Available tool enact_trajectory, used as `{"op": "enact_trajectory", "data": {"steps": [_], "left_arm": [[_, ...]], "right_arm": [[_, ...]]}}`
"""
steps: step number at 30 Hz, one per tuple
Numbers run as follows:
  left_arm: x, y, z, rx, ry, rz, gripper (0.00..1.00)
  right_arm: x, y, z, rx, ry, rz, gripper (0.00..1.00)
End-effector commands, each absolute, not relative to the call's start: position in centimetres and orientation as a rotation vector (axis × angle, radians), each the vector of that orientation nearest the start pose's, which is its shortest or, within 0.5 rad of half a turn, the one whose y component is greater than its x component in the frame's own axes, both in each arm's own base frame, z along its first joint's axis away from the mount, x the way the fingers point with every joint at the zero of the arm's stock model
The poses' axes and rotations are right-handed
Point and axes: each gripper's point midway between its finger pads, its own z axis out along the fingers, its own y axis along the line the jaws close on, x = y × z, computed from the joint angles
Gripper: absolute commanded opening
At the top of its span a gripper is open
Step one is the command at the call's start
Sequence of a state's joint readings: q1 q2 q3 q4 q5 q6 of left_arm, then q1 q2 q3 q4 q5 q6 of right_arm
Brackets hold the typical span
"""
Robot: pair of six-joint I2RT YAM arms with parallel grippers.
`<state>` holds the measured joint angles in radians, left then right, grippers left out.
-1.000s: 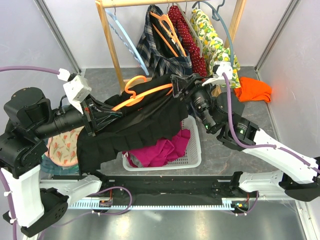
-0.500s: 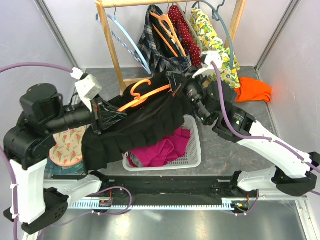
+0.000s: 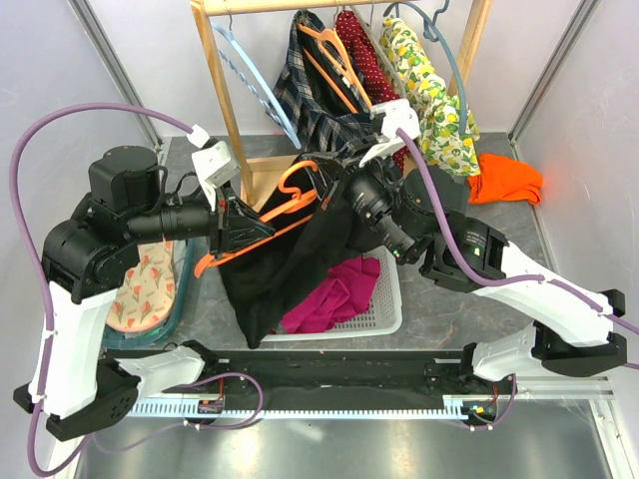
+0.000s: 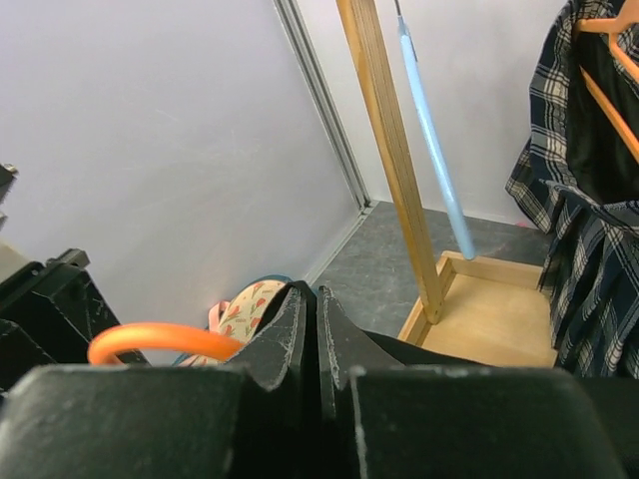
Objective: Remove the skirt from the hanger
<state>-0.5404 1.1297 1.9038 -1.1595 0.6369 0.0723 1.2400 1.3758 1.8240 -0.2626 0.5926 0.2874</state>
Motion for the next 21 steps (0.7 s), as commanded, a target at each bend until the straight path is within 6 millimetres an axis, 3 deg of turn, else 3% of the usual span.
{"op": "enact_trajectory", "data": {"steps": [1,6,10,11,13,14,17,20,21], "left_arm": [[14.7,-21.4,48.0,1.029,1.560,-0.917,0.02],[13.8,-20.3,50.3,1.004,1.491,-0.870,0.02],[11.3,-18.1,52.8,0.978,1.394,-0.812,0.02],[10.7,-17.5,53.0,0.972,1.382,-0.797,0.02],[8.8,-16.1,52.9,0.982,1.350,-0.771,0.02],[8.3,-15.6,52.8,0.980,1.349,-0.762,0.02],[6.8,-14.3,52.2,0.978,1.355,-0.739,0.02],[6.8,-13.5,52.0,0.944,1.369,-0.701,0.02],[7.2,-13.4,51.9,0.919,1.388,-0.699,0.02]], "right_arm": [[20.3,35.6,53.5,-0.208,1.452,0.871,0.03],[21.4,32.2,53.1,-0.145,1.462,0.727,0.03],[22.5,27.5,53.0,-0.071,1.468,0.528,0.02],[22.7,25.1,53.4,-0.009,1.463,0.469,0.02],[23.0,22.4,53.1,0.017,1.466,0.359,0.01],[22.9,20.2,53.5,0.069,1.460,0.326,0.02],[22.4,16.4,53.9,0.147,1.447,0.301,0.02],[21.8,14.4,54.0,0.186,1.435,0.330,0.02],[21.7,15.0,53.6,0.165,1.437,0.349,0.01]]}}
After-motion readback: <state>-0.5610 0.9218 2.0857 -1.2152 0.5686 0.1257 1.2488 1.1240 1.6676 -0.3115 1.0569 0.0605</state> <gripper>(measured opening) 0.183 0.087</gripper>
